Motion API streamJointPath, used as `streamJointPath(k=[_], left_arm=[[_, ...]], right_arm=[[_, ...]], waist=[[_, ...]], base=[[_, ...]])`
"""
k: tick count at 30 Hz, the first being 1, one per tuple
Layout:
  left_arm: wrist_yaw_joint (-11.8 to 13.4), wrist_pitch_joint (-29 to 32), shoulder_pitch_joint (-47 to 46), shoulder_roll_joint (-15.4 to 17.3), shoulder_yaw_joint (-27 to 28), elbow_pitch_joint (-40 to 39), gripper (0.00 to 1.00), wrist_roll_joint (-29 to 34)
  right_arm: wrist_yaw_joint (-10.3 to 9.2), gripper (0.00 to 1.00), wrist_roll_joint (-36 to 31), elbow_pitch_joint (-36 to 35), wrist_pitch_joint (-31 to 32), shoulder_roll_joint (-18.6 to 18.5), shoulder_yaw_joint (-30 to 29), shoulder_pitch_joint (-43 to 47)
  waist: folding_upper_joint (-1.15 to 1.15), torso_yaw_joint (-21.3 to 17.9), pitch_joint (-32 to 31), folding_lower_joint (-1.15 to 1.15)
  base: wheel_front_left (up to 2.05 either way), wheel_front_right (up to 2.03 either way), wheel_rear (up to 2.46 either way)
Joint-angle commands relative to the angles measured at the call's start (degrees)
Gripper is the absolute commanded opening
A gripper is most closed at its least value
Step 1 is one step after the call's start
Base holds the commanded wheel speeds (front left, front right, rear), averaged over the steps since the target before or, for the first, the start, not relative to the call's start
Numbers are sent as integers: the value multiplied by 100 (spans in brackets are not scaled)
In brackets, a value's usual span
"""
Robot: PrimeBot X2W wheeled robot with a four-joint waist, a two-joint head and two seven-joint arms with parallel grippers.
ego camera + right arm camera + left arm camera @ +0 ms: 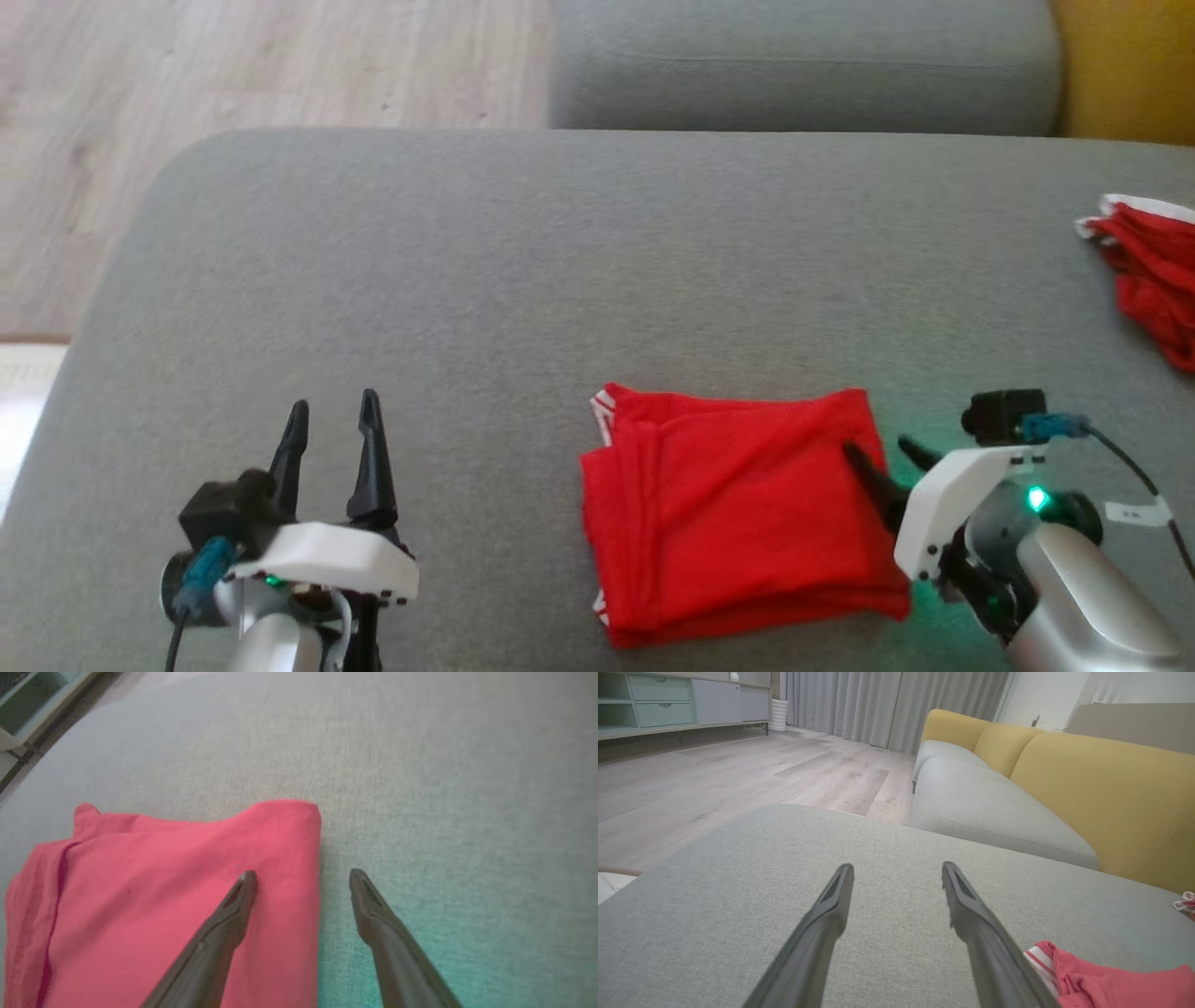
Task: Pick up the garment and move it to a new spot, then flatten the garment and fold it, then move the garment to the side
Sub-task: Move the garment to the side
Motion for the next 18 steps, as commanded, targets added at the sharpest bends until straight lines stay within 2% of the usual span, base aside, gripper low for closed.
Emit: streamJointPath(k=[1, 6, 9, 10, 13, 18], left_arm=[[0, -70, -304, 10, 183, -191, 100, -28], [-3, -70, -289, 10, 193, -178, 100, -46], [-5, -70, -284, 10, 208, -165, 100, -54], [-4, -70, -283, 10, 217, -162, 100, -56], [9, -70, -281, 10, 219, -176, 100, -58], [-12, -70, -304, 10, 198, -205, 100, -53]], right_arm=[[-4, 100, 27, -112, 81, -24, 41, -232], [-4, 100, 301, 200, 927, 97, 68, -90], [-4, 100, 442, 205, 1130, 149, 55, -27], [-4, 87, 469, 180, 1153, 160, 54, -13], [-4, 0, 506, 81, 1077, 158, 45, -3], [-4, 0, 494, -108, 775, 93, 42, -121]], waist=[[0, 100, 49, 0], [0, 220, 83, 0], [0, 225, 88, 0], [0, 216, 86, 0], [0, 157, 76, 0], [0, 0, 44, 0]], base=[[0, 0, 0], [0, 0, 0], [0, 0, 0], [0, 0, 0], [0, 0, 0], [0, 0, 0]])
